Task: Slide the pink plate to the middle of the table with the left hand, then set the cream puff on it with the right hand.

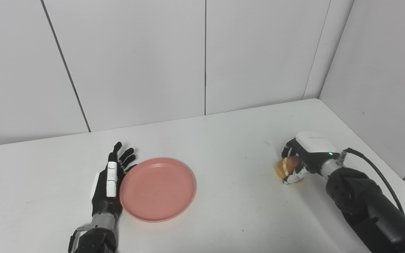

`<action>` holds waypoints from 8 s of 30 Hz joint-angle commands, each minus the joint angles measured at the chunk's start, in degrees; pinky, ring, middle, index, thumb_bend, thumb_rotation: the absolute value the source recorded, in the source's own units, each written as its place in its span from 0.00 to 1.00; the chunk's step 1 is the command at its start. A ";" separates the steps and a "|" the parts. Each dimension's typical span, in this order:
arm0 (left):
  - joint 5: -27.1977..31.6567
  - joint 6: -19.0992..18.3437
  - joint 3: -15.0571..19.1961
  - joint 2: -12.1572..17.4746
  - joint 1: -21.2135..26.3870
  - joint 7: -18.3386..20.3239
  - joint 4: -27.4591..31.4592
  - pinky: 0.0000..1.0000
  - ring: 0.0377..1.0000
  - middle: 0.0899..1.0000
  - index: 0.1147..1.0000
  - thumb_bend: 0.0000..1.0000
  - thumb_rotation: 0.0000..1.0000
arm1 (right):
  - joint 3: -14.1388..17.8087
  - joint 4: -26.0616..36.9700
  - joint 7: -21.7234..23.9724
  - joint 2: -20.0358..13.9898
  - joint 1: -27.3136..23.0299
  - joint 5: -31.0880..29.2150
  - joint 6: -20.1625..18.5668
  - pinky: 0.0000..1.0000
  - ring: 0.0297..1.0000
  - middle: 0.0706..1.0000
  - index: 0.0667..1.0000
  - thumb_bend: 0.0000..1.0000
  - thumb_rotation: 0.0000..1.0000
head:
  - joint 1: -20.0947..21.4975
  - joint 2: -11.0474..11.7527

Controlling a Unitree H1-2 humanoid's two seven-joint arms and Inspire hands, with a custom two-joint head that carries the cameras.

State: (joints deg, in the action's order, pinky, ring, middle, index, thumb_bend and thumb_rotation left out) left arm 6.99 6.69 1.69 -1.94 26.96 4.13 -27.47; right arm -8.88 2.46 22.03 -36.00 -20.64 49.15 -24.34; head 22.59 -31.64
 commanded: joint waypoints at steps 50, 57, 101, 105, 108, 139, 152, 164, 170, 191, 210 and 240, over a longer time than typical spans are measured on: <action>-5.10 -5.41 -2.31 -5.16 -3.63 -5.73 1.98 0.75 0.83 0.81 0.89 0.69 1.00 | -1.42 17.95 2.90 9.85 -14.11 -4.17 2.92 0.36 0.44 0.50 0.46 0.50 0.00 | -15.73 -1.43; -6.02 -4.60 -2.32 -6.06 -2.79 -6.89 0.89 0.74 0.83 0.80 0.88 0.71 1.00 | -1.87 16.44 2.29 13.18 -16.34 -6.21 3.76 0.34 0.43 0.51 0.46 0.50 0.00 | -19.75 -1.25; -6.45 -5.57 -2.83 -7.35 -2.98 -7.83 1.34 0.75 0.81 0.76 0.88 0.67 0.98 | -18.40 -4.25 -2.40 22.74 -15.99 -3.28 15.33 0.37 0.44 0.49 0.45 0.50 0.00 | -24.15 -1.58; -6.54 -5.95 -2.96 -7.45 -3.11 -7.82 1.70 0.76 0.82 0.78 0.89 0.68 0.99 | -18.26 -5.09 -2.50 22.70 -15.47 -3.56 15.45 0.36 0.44 0.48 0.46 0.50 0.00 | -24.20 -1.70; -6.65 -5.76 -3.09 -7.36 -3.10 -7.75 1.51 0.76 0.82 0.78 0.89 0.68 0.99 | -18.38 -5.60 -2.47 22.47 -15.31 -3.52 15.48 0.37 0.45 0.48 0.46 0.50 0.00 | -24.24 -1.77; -6.55 -6.01 -2.81 -7.22 -3.69 -7.93 0.91 0.76 0.86 0.82 0.90 0.69 0.99 | -15.85 -5.87 -17.18 21.33 -12.48 -0.81 24.17 0.82 0.86 0.85 0.79 1.00 0.55 | -23.35 -1.73; -6.69 -5.08 -2.40 -7.85 -3.88 -8.75 1.08 0.77 0.83 0.78 0.90 0.69 0.99 | -2.04 -9.75 -30.96 29.07 -6.39 -21.20 34.21 0.70 0.79 0.82 0.81 0.80 0.91 | -23.40 -1.68; -13.04 2.09 -2.12 -8.89 -3.65 -18.01 -1.08 0.98 0.97 0.95 0.91 0.80 1.00 | 10.06 -12.35 -26.48 37.29 -2.69 -49.38 29.83 0.88 0.87 0.87 0.86 0.84 1.00 | -23.29 -1.74; -15.47 1.64 -2.25 -9.36 -3.89 -20.98 -0.46 1.00 1.00 1.00 0.97 0.71 1.00 | 13.23 -14.24 -26.11 39.41 -2.17 -55.65 28.72 0.92 0.91 0.90 0.90 0.83 0.97 | -23.20 -1.74; -15.95 -0.82 -1.74 -9.15 -4.19 -20.99 0.79 1.00 1.00 1.00 1.00 0.67 1.00 | 12.41 -13.02 -28.70 40.14 -0.58 -52.51 18.03 1.00 0.95 0.93 0.89 0.75 1.00 | -23.03 -2.03; -15.44 -0.53 -1.78 -9.16 -4.82 -20.34 0.62 1.00 1.00 1.00 1.00 0.66 1.00 | 11.49 -11.52 -28.74 39.54 0.09 -50.02 14.22 1.00 0.95 0.93 0.89 0.76 1.00 | -22.89 -2.43; -14.88 -3.29 -1.53 -9.19 -5.52 -18.98 2.29 1.00 1.00 1.00 1.00 0.65 1.00 | 11.51 -12.26 -28.66 39.62 1.13 -49.89 14.89 0.95 0.93 0.92 0.88 0.67 1.00 | -22.44 -2.79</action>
State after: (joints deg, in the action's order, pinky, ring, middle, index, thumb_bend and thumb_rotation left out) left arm -8.27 6.97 -0.61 -11.72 24.09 -14.47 -24.35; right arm 2.73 -9.48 -6.77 3.44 -20.64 -0.85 -8.44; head 0.18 -34.45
